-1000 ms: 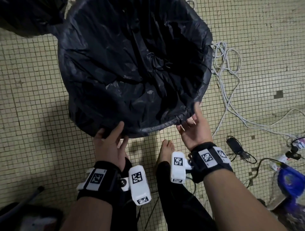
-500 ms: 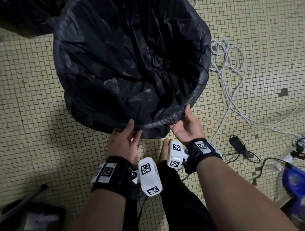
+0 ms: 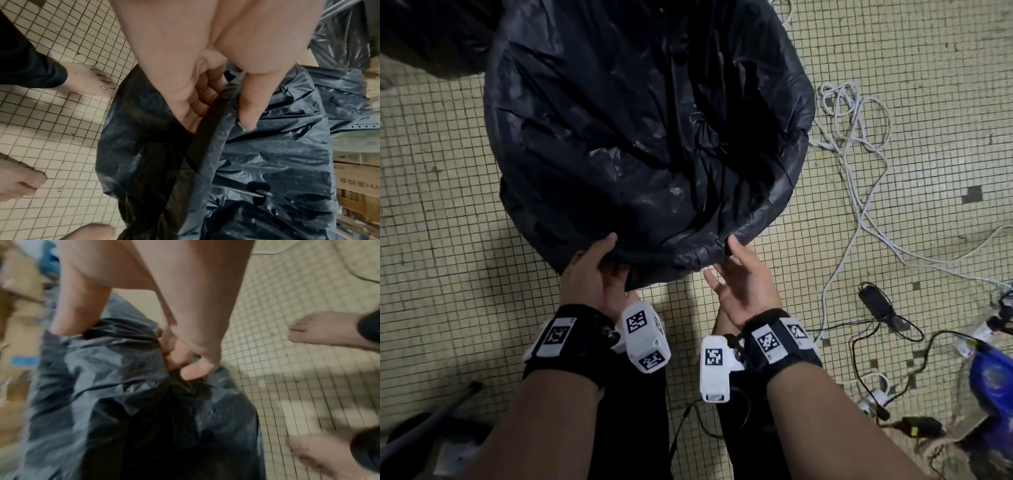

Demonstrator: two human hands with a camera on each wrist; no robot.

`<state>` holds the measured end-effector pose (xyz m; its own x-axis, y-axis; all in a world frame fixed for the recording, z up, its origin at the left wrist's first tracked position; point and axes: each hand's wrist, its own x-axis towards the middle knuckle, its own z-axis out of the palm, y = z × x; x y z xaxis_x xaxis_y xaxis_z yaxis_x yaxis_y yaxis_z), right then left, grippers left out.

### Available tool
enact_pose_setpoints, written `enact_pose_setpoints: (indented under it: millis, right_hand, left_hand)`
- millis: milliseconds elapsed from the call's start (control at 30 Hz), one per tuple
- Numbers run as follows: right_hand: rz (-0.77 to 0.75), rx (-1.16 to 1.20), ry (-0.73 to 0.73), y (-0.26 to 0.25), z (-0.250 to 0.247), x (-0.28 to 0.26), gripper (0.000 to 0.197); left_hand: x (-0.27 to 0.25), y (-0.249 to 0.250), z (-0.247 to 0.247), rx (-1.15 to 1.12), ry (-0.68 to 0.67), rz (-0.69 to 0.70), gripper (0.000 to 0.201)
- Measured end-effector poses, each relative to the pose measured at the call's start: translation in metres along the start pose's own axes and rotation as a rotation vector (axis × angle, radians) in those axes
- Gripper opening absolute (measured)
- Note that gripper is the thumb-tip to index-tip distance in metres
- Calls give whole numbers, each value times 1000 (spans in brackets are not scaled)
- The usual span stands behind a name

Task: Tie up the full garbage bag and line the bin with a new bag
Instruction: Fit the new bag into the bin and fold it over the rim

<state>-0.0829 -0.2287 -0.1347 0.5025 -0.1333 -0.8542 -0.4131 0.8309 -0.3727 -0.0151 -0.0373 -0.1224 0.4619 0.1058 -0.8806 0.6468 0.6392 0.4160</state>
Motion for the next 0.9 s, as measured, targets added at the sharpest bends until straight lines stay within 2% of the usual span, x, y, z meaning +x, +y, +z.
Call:
enact_pose_setpoints:
  millis: [67, 133, 200, 267, 367, 467, 567, 667, 767, 833, 900]
  right_hand:
    - [-56, -72, 125, -6, 4, -2, 74]
    - [-226, -173, 287, -17, 6, 0, 91]
    - [-389, -398, 392, -31, 9, 5, 84]
    - [-417, -561, 410, -44, 17, 12, 71]
    - [-355, -616, 438, -57, 28, 23, 48]
    - [-312, -586, 423, -67, 28, 28, 35]
    - [-287, -517, 387, -74, 28, 28, 33]
    - [-277, -443, 391, -74, 31, 26, 43]
    - [-250, -369, 403, -70, 31, 26, 54]
    - [-233, -344, 379, -66, 30, 24, 49]
    - [-232, -343, 380, -61, 30, 21, 46]
  left_hand:
    - [3, 6, 0, 33, 18, -35, 26]
    - [1, 8, 3, 19, 36, -37, 36]
    - [-2, 4, 7, 11, 82, -24, 50]
    - [-7, -6, 9, 72, 130, -76, 60]
    - [-15, -27, 18, 213, 106, -162, 39]
    - [-16, -42, 26, 250, 105, -127, 33]
    - [-9, -41, 27, 237, 150, -132, 24]
    - [-6, -35, 26, 261, 204, -243, 17]
    - [-6, -32, 25, 257, 259, -188, 32]
    - [-5, -31, 23, 264, 266, -140, 43]
    - [-3, -28, 20, 273, 257, -116, 45]
